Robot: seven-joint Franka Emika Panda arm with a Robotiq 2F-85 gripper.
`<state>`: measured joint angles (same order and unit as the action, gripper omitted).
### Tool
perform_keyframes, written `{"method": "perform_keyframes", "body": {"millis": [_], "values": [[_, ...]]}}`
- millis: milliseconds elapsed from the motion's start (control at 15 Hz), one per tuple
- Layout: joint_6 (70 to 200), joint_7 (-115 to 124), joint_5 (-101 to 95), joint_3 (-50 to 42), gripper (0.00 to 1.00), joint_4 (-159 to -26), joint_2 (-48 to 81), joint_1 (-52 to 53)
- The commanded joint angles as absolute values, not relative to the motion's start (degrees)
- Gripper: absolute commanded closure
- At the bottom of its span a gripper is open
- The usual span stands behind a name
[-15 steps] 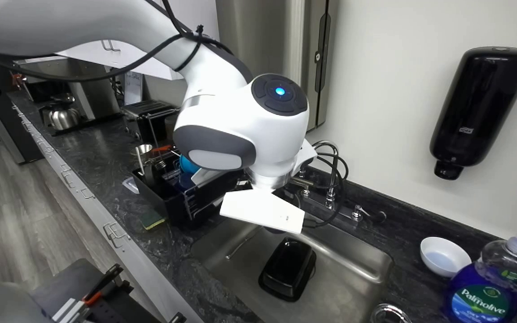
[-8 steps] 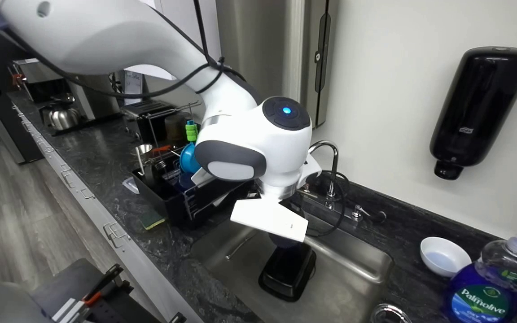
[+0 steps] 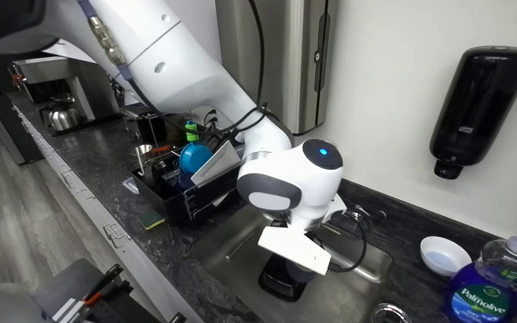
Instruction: Pick up the blue cup from the dish rack and put it in the sink.
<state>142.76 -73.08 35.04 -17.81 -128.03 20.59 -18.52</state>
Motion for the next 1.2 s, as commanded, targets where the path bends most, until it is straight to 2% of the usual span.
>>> {"method": "perform_keyframes", "body": {"millis": [0, 600, 1133], "values": [[143.11, -70.05, 33.12, -14.3, 0.98, -122.65, 25.28, -23.15], [144.63, -60.15, 23.19, -10.89, 0.98, -115.66, 33.97, -25.75], [148.22, -53.13, 14.25, -9.72, 0.98, -115.04, 36.39, -26.25]]}}
